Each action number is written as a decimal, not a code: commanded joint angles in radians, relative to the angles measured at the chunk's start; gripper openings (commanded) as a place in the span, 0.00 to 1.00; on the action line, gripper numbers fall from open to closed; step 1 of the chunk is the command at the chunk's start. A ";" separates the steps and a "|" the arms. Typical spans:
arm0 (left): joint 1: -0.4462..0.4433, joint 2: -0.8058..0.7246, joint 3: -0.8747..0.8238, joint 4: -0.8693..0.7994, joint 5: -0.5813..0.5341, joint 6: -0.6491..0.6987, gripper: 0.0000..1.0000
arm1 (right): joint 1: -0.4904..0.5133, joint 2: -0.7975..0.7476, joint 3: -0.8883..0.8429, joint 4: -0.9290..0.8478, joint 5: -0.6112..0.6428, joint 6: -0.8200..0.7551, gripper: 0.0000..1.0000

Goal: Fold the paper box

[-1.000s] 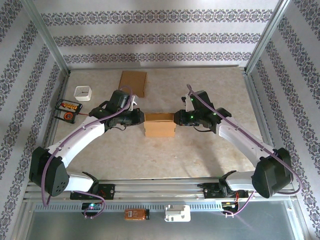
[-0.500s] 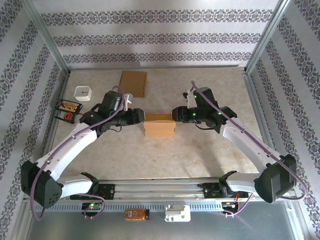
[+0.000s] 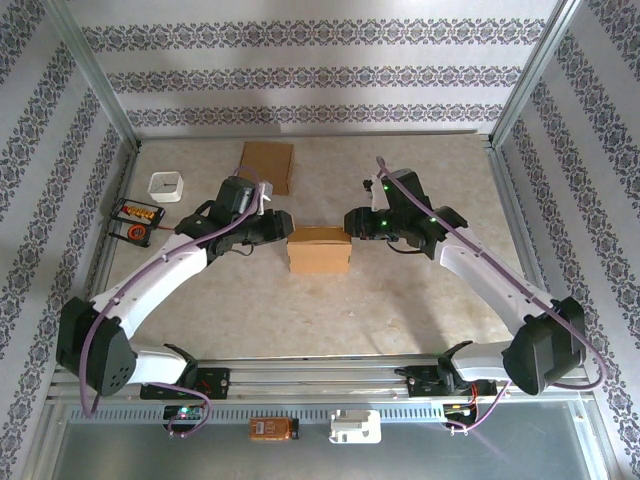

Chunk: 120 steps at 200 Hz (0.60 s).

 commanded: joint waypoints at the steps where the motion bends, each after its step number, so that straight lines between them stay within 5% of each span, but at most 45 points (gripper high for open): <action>1: 0.010 0.003 0.016 0.013 0.025 -0.008 0.27 | 0.002 0.001 -0.001 0.007 -0.003 -0.017 0.27; 120: 0.010 -0.037 -0.148 0.029 0.047 -0.035 0.17 | 0.024 -0.023 -0.161 0.025 0.028 -0.001 0.22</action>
